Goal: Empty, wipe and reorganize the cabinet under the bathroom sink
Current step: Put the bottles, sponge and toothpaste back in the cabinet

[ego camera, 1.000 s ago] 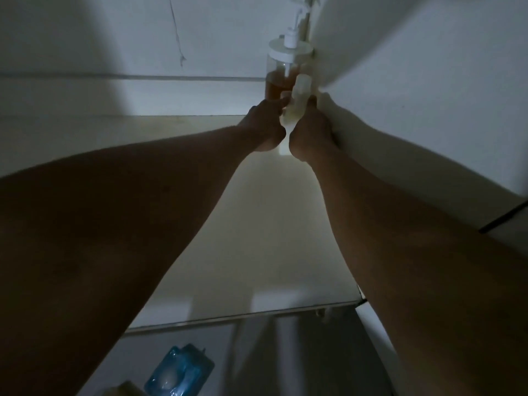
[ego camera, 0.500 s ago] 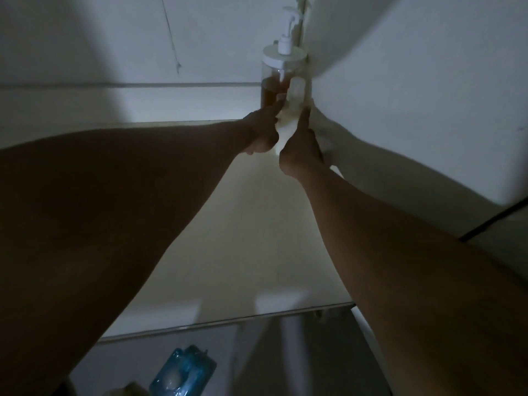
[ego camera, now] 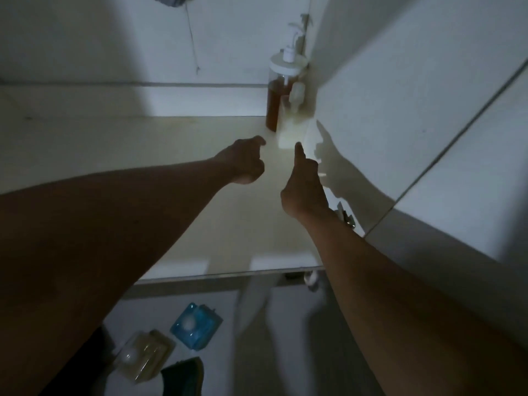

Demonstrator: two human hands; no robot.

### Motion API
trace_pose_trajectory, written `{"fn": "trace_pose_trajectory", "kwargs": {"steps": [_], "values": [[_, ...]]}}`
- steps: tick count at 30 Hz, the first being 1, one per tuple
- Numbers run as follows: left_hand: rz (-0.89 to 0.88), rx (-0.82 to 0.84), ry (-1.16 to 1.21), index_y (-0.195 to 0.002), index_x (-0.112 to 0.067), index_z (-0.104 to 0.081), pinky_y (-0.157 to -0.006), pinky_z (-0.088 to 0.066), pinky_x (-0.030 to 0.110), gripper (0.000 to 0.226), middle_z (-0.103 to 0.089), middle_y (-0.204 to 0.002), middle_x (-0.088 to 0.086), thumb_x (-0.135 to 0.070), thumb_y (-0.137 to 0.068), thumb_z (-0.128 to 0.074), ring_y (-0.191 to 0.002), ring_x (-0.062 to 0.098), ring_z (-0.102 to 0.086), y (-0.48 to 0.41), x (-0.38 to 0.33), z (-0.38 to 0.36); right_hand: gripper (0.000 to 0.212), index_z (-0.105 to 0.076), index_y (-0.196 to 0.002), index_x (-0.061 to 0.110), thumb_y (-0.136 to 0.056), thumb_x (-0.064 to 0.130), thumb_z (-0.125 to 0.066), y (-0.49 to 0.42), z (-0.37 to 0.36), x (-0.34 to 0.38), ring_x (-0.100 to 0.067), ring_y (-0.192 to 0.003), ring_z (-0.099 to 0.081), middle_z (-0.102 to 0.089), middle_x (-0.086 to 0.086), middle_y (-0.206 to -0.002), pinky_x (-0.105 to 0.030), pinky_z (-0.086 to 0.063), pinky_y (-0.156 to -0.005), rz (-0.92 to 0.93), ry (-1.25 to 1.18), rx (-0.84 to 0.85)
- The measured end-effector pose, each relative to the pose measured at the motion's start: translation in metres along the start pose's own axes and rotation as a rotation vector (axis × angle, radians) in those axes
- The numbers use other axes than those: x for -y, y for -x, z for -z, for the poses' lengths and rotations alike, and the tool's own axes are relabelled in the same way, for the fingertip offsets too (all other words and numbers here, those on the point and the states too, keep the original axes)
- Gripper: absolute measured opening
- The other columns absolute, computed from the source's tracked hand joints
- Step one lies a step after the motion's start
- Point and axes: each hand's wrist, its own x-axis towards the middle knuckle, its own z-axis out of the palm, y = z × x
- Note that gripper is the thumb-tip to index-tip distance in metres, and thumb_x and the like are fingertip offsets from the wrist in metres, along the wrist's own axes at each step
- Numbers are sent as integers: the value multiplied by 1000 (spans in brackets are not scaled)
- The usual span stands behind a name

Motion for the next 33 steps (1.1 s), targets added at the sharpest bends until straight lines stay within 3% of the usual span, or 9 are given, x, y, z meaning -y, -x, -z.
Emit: {"fn": "trace_pose_trajectory", "kwargs": {"steps": [3, 7, 10, 13, 17, 21, 24, 28, 33], "values": [[1, 12, -74, -138, -10, -50, -108, -41, 40, 46, -49, -147, 3, -24, -94, -47, -130, 24, -49, 33, 1, 2, 92, 2, -155, 28, -88, -9, -48, 28, 16, 3, -27, -128, -46, -18, -6, -155, -34, -50, -90, -4, -2, 29], [10, -3, -68, -137, -13, -52, -108, -41, 40, 46, -48, -147, 2, -30, -94, -48, -130, 24, -49, 89, -12, 7, 84, -1, -156, 26, -94, -2, -49, 76, 44, 13, -24, -130, -44, -21, -5, -154, -26, -32, -82, -30, 48, 28], [41, 15, -25, -146, -22, -40, -107, -42, 42, 52, -51, -144, 5, -31, -95, -50, -130, 26, -49, 143, -25, 7, 80, -7, -155, 26, -93, 3, -51, 125, 54, 17, -27, -129, -46, -32, -7, -148, -33, -42, -94, 12, 78, -25], [19, 39, -11, -146, -21, -40, -108, -42, 42, 52, -51, -144, 6, -30, -96, -52, -130, 25, -49, 200, -36, 3, 80, -14, -153, 29, -89, 2, -54, 176, 59, 11, -27, -136, -38, -34, -5, -149, -49, -38, -108, -6, 52, -35], [6, 87, -6, -142, -18, -45, -107, -41, 38, 51, -53, -141, 7, -26, -93, -57, -129, 26, -48, 268, -47, -14, 69, -23, -152, 20, -91, 1, -49, 244, 63, -3, -28, -137, -38, -33, -10, -151, -43, -37, -110, 12, 26, 10], [56, 142, 15, -135, -16, -51, -99, -45, 36, 46, -56, -137, 11, -28, -92, -60, -121, 27, -54, 319, -49, -65, 55, -38, -142, 9, -88, 2, -47, 297, 48, -37, -31, -125, -50, -50, -15, -134, -36, -41, -103, 54, 57, 35], [94, 216, 44, -140, -19, -46, -102, -46, 38, 50, -54, -140, 8, -33, -94, -60, -123, 24, -54, 346, -42, -112, 58, -32, -148, 12, -94, 9, -54, 331, 31, -64, -24, -130, -47, -43, -9, -144, -29, -37, -105, -60, 82, 161], [148, 321, 34, -147, -19, -38, -103, -45, 37, 61, -48, -144, 7, -32, -92, -61, -128, 23, -50, 361, -34, -162, 61, -28, -149, 10, -95, 16, -57, 356, 0, -104, -25, -130, -44, -39, -13, -146, -28, -36, -104, -246, 65, 338], [212, 411, 73, -151, -16, -31, -108, -42, 40, 74, -42, -149, 10, -26, -87, -67, -134, 27, -45, 366, -23, -211, 51, -47, -128, -4, -88, 20, -69, 362, -28, -143, -27, -112, -57, -56, -18, -127, -31, -47, -92, -435, 53, 416]]}}
